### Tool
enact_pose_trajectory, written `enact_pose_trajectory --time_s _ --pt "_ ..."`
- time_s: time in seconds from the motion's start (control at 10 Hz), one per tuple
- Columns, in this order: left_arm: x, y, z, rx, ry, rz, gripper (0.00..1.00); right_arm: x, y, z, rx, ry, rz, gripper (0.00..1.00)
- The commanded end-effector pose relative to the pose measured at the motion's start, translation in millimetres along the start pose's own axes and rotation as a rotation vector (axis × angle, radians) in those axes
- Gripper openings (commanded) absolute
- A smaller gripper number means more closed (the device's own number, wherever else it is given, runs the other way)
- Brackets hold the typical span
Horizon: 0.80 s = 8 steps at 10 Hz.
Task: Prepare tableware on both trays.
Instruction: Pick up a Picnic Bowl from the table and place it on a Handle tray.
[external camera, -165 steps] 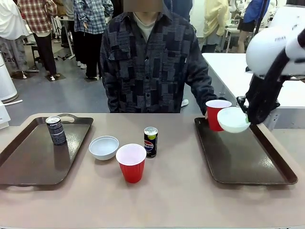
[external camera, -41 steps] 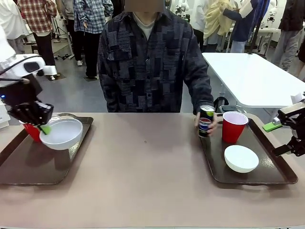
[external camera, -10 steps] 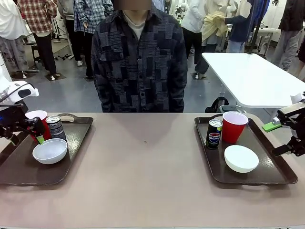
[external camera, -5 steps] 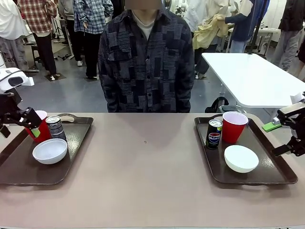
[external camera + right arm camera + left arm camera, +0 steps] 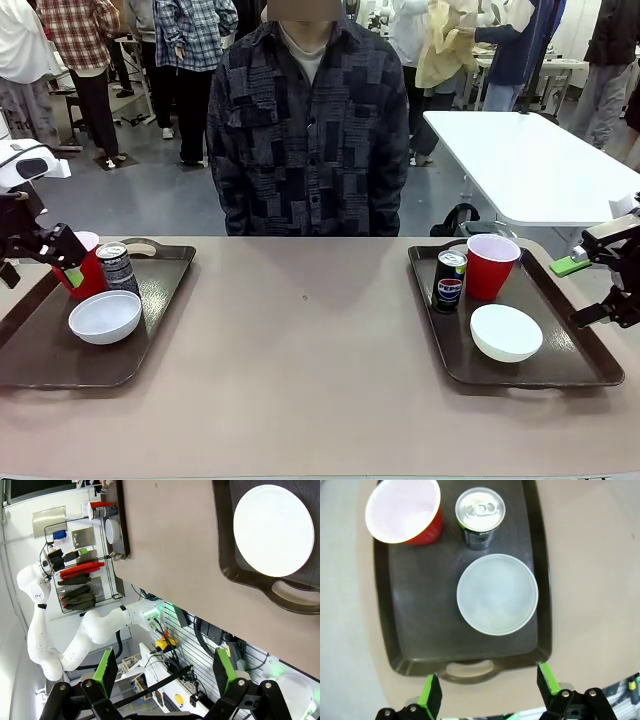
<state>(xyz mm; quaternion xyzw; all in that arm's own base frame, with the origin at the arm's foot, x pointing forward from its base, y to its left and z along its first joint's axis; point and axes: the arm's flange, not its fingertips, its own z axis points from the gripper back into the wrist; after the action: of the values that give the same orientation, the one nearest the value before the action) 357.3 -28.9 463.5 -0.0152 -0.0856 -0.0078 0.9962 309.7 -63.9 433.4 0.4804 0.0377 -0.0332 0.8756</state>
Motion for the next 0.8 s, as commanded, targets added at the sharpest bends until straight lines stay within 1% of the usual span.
enact_pose_trajectory --time_s 0.0,0.1,0.2,0.3,0.4,0.5,0.6,0.7 --pt "0 0 2 0.0 -0.005 0.0 1.0 0 -1 0 0.003 0.002 -0.002 1.0" --pt "1 -5 4 -0.219 0.034 -0.085 1.0 0 -1 0 0.003 0.002 -0.002 1.0" --pt "-7 -6 8 -0.454 0.075 -0.157 1.0 0 -1 0 0.003 0.002 -0.002 1.0" --pt "-21 4 13 -0.7 0.093 -0.19 1.0 0 -1 0 0.003 0.002 -0.002 1.0" --pt "-36 22 20 -0.954 0.061 -0.165 1.0 0 -1 0 0.003 0.002 -0.002 1.0" --pt "-47 38 25 -1.132 -0.009 -0.115 1.0 0 -1 0 0.003 0.002 -0.002 1.0" --pt "-57 54 27 -1.251 -0.067 -0.035 1.0 0 -1 0 0.003 0.002 -0.002 1.0" --pt "-67 67 25 -1.301 -0.08 0.036 1.0 0 -1 0 0.003 0.002 -0.002 1.0"
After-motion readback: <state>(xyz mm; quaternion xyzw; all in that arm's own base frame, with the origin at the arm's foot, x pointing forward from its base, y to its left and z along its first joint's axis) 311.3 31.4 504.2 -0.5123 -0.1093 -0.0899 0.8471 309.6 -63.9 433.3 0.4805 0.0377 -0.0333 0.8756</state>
